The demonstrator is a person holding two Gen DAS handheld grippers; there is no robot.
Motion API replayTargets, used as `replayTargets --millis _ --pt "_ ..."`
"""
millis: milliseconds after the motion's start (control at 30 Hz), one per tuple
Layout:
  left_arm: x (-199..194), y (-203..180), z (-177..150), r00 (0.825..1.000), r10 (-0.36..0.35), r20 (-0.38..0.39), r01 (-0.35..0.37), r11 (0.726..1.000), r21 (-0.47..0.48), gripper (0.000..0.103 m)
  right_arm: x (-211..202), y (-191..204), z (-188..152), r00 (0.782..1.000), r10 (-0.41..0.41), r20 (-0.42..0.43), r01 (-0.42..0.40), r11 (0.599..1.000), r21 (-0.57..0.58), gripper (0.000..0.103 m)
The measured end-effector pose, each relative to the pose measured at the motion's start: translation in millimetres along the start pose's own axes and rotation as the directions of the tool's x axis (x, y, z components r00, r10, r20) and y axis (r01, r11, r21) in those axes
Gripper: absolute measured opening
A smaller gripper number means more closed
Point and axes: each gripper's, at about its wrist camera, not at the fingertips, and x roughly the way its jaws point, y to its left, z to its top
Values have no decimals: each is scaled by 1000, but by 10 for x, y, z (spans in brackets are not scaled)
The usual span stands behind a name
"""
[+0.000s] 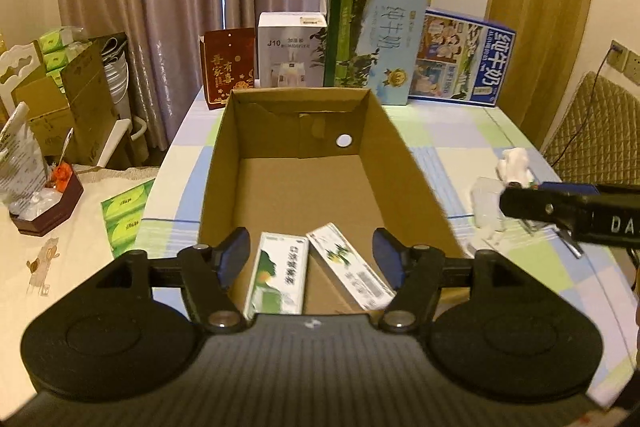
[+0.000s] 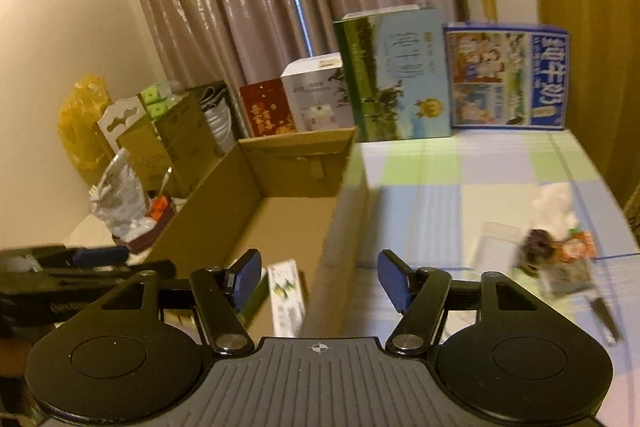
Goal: Organize objects
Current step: 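Lower both boxes into the cardboard box and open both tools, then withdraw both tools from the cardboard box back over the table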
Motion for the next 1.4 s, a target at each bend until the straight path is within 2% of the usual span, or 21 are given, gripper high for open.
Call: replayTargets --millis 67,200,267,433,567,800,967,1167,1400 --pt "-138 -91 -38 1000 -5 8 5 1000 -2 71 -177 7 -82 1000 -25 6 25 999 -37 69" --pt "-353 -283 -92 1000 -5 22 5 1000 -4 74 -499 16 -231 998 -53 19 55 994 -95 76" --pt "-452 -381 -111 999 -5 33 5 1000 -3 83 -632 -15 -305 998 -64 19 66 993 -95 79" --pt "-615 -628 -206 999 -20 47 20 1000 1 95 -909 -192 -477 995 -101 22 103 991 -81 89" --pt "-688 -825 -340 997 -46 55 46 999 0 102 -1088 -411 -664 989 -147 8 147 988 -51 92" --pt "-647 -1243 -535 993 -112 23 110 993 49 102 -1309 -911 -984 970 -241 -41 243 970 34 94" --pt "-513 -1522 -672 988 -151 -25 152 986 74 102 -1474 -1154 -1107 959 -278 -56 282 957 68 94" --pt "-363 -1755 -776 982 -177 -69 183 979 91 102 -1590 -1330 -1174 952 -301 -59 306 946 105 94" --pt "-264 -1872 -787 981 -175 -86 184 978 102 102 -1569 -1432 -1194 951 -303 -61 309 942 128 94"
